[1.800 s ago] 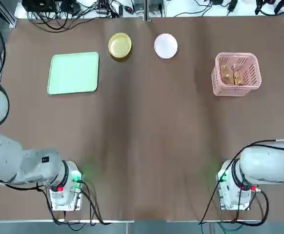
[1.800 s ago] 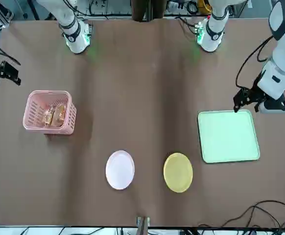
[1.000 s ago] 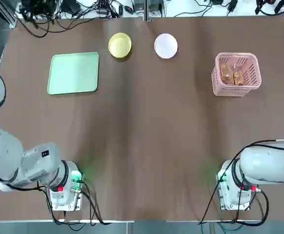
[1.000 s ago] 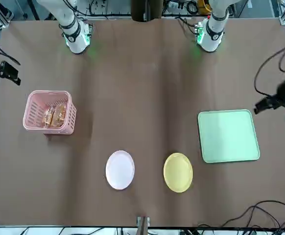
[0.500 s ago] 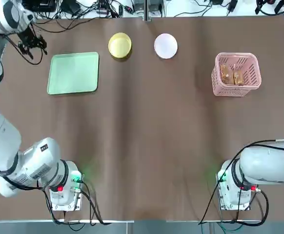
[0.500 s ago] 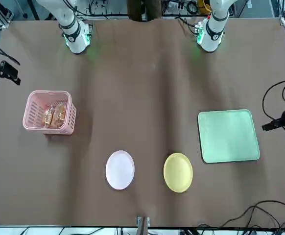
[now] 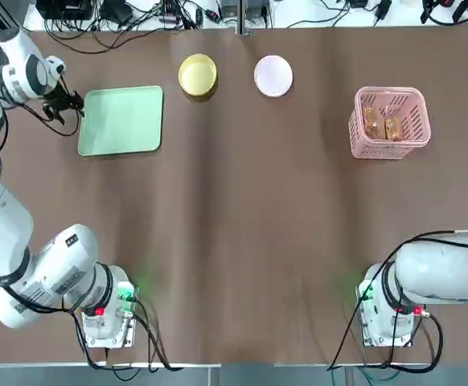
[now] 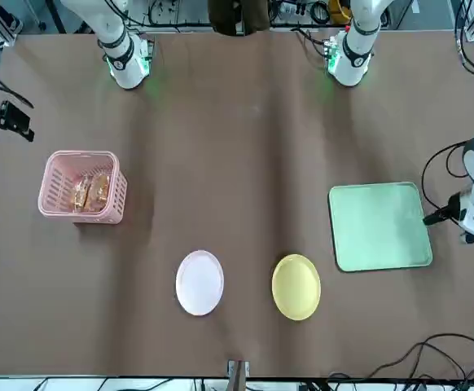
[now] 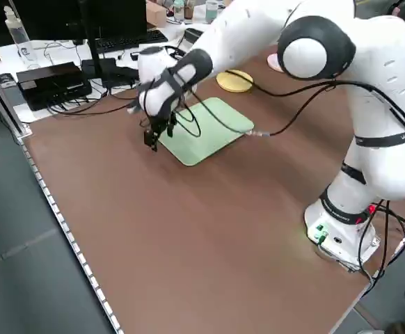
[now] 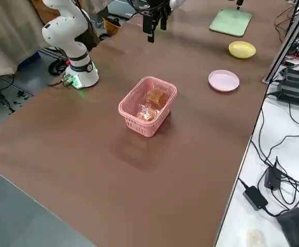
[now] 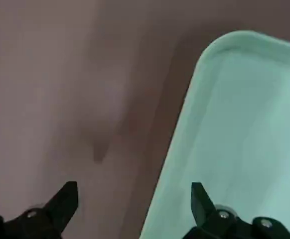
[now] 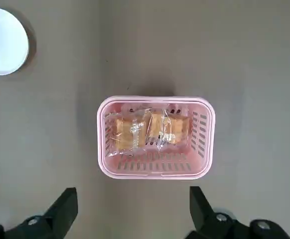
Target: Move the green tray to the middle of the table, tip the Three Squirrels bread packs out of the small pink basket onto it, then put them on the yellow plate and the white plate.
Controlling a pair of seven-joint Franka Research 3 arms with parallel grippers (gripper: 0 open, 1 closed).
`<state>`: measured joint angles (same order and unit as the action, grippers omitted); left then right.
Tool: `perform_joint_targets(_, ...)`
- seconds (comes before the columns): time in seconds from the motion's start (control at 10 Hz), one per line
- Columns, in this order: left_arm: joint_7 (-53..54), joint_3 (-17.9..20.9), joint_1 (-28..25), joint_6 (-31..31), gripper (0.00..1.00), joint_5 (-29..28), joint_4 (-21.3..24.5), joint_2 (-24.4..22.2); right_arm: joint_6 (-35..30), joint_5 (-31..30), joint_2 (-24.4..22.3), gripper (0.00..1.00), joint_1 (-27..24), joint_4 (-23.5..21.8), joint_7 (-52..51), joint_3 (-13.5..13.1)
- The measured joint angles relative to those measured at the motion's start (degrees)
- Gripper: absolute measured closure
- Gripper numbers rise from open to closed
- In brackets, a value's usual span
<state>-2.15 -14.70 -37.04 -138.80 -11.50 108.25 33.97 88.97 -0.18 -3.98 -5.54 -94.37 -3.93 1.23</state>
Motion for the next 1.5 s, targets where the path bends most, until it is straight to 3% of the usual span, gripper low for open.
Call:
perform_joint_targets(0.2,0.00,-0.23,0.06,-3.20,0.03,-0.01,1.80,0.59,0.00,0.00,0.00,0.01,0.00,0.00,0.00,0.00)
perform_joint_targets(0.4,0.00,-0.35,0.14,-4.15,0.14,-0.02,2.86,0.60,-0.02,0.00,0.00,0.01,0.00,0.00,0.00,0.01)
perform_joint_targets(0.8,0.80,-0.81,-0.07,-4.12,0.75,-0.02,3.10,0.21,-0.04,0.00,0.00,0.01,0.00,0.00,0.00,0.01)
perform_joint_targets(0.9,2.96,-0.88,-0.24,-4.09,0.86,-0.02,3.45,-0.14,-0.04,0.00,0.00,0.01,0.00,0.00,0.00,0.01)
perform_joint_targets(1.2,9.27,-0.86,-2.49,-5.80,0.88,-0.03,9.34,-3.43,-0.05,0.00,0.00,0.01,0.00,0.01,0.00,0.01)
perform_joint_targets(1.5,19.66,-1.35,-8.53,-6.99,0.88,-0.04,17.25,-8.20,-0.06,0.00,0.00,0.01,0.00,0.02,0.00,0.01)
